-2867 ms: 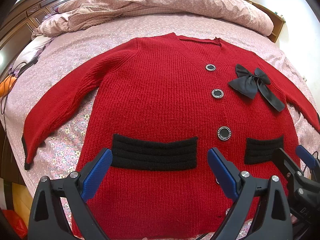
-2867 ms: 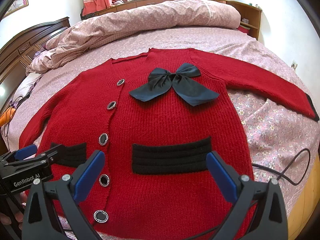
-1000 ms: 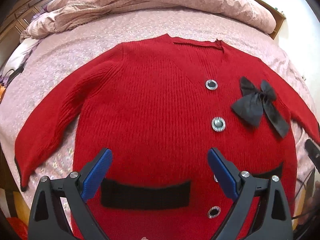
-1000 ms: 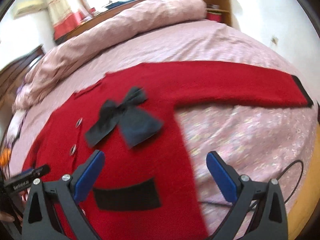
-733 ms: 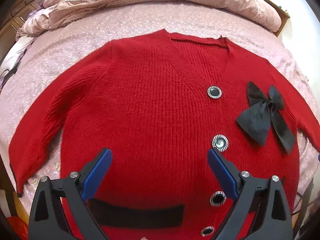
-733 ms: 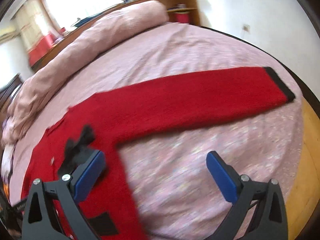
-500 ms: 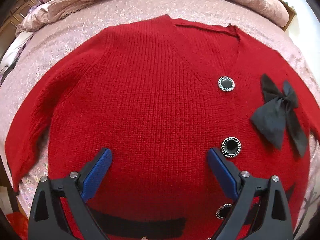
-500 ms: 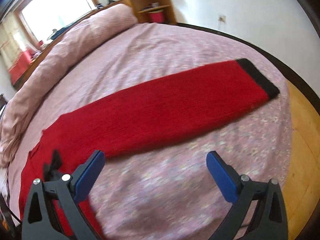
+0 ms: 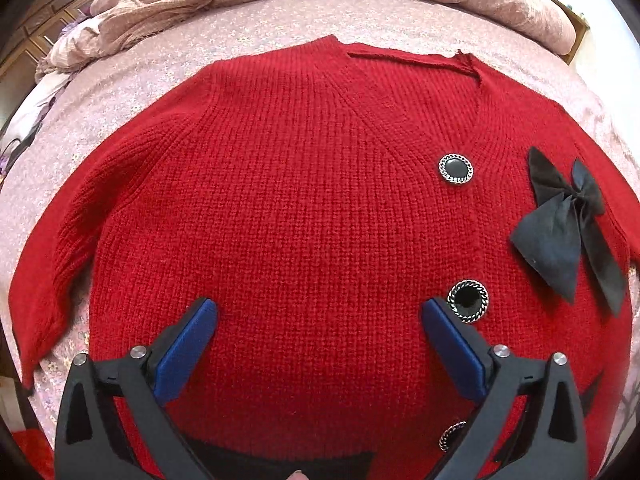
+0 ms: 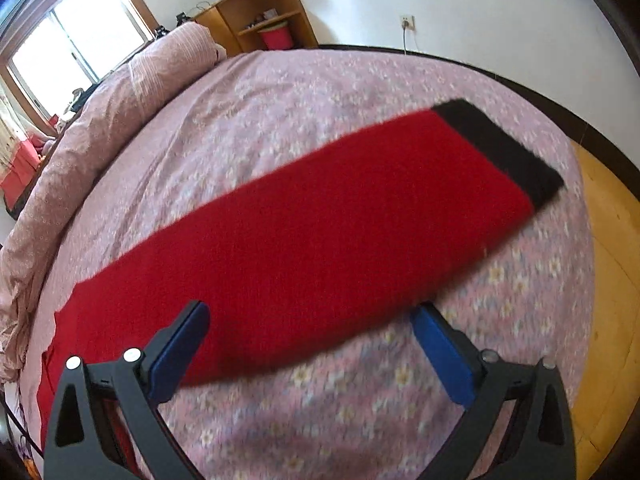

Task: Fold small clothes
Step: 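Grasp the black-cuffed sleeve end with the right tool and lift it, then carry the held sleeve across the cardigan body with the right tool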

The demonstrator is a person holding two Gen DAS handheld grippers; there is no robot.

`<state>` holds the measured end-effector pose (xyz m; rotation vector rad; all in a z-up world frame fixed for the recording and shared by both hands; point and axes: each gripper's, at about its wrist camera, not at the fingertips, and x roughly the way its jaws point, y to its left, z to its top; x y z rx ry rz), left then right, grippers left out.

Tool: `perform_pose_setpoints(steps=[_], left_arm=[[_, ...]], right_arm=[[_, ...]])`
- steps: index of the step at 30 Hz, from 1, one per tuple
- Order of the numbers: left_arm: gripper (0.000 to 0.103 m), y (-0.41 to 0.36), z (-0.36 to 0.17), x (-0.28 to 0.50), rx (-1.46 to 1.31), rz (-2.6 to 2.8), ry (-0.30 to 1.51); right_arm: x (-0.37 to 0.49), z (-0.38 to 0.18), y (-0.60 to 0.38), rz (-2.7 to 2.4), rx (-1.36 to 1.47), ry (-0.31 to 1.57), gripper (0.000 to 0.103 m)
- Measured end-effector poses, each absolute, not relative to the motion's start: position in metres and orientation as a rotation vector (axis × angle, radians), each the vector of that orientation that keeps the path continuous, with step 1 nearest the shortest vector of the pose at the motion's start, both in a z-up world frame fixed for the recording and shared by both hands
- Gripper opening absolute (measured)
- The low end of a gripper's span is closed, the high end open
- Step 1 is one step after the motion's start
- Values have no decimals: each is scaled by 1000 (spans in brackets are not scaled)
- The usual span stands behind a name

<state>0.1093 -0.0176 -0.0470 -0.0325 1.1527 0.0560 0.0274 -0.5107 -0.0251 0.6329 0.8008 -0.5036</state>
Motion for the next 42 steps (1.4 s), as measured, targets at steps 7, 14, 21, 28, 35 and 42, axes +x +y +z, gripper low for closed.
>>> perform_pose_setpoints(steps=[7,14,21,28,35,42], left_arm=[[100,-18,-46,109,-42,55,1135],[100,-19,-47,102,-35,51,1088],[100,-16,-45,106,-29,36,1105],[94,-15,-39,107,-16,20,1130],[90,-12,-31,103,10,38,1146],[90,-6,-21,99,51,68,1147]], right_arm=[[33,-26,-527,-508,658,746,103],[27,-27,-541,-456,744,695,103],[18,-24,-559,-413,835,668,75],[6,-27,-582,-419,919,684,15],[11,9,-562,-349,803,632,11],[26,57,-521,-218,674,592,10]])
